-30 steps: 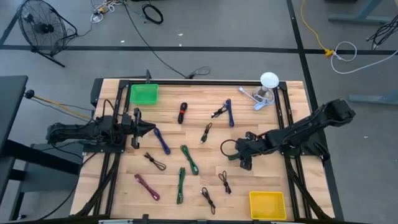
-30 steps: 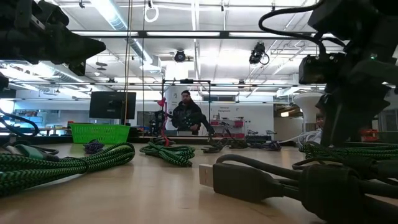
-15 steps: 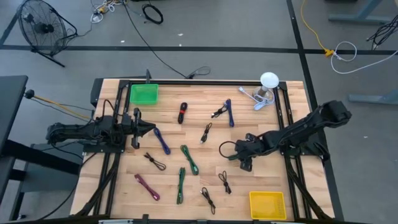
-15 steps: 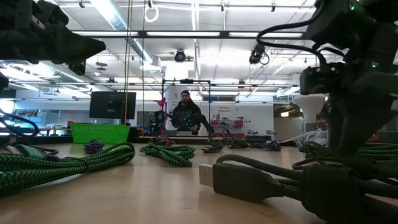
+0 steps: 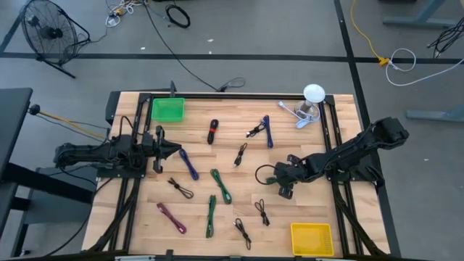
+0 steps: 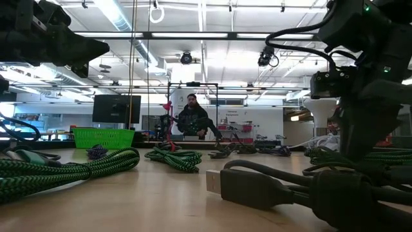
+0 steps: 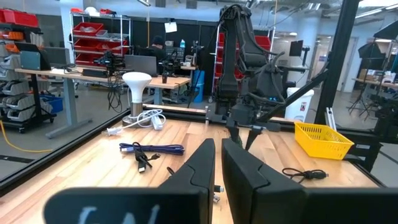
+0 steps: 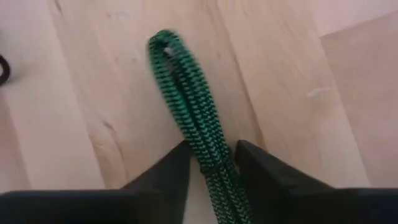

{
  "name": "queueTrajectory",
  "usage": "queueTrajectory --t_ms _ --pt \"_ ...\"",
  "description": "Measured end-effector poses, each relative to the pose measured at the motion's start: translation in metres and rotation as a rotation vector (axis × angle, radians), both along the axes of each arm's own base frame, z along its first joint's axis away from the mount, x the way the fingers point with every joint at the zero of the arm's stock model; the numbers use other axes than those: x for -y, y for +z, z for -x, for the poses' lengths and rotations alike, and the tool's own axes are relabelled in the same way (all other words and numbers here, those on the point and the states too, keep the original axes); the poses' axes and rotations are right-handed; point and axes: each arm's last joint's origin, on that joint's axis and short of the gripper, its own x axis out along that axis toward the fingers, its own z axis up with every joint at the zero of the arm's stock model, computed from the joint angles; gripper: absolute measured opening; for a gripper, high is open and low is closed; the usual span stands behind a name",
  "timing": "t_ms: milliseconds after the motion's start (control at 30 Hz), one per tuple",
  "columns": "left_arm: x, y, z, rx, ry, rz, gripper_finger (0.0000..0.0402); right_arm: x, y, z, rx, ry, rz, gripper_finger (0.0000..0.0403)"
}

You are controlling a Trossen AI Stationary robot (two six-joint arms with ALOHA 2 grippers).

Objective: Pick & Place USB Port
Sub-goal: Put the green charger cable into the yellow bin

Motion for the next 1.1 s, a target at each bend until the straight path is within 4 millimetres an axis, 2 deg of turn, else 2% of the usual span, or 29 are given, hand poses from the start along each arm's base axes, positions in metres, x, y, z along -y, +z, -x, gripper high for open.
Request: queueTrajectory --t_ms 100,167,400,600,800,1100 --pt "0.0 0.0 0.0 0.0 0.0 0.0 0.0032 0.002 -0.003 0.004 -0.006 -0.009 0.011 0.0039" --pt "0.0 0.0 0.0 0.0 0.0 0.0 0.0032 0.002 -0.006 0.006 -0.012 -0.025 0.01 0.0019" --pt "0.0 0.0 0.0 0.002 0.0 0.001 0.0032 0.003 -0.005 0.007 0.004 -0.06 -0.008 0.0017" --pt "0.0 0.001 0.0 0.008 -0.001 0.011 0.0032 0.002 0.008 0.002 0.052 -0.03 0.0 0.0015" --pt "0.0 0.003 0.0 0.028 -0.001 0.011 0.0032 0.005 0.032 -0.012 0.113 0.011 0.059 0.0015" --pt "0.0 0.005 0.001 0.051 -0.004 0.012 0.0032 0.018 0.078 -0.043 0.234 0.079 0.195 0.0015"
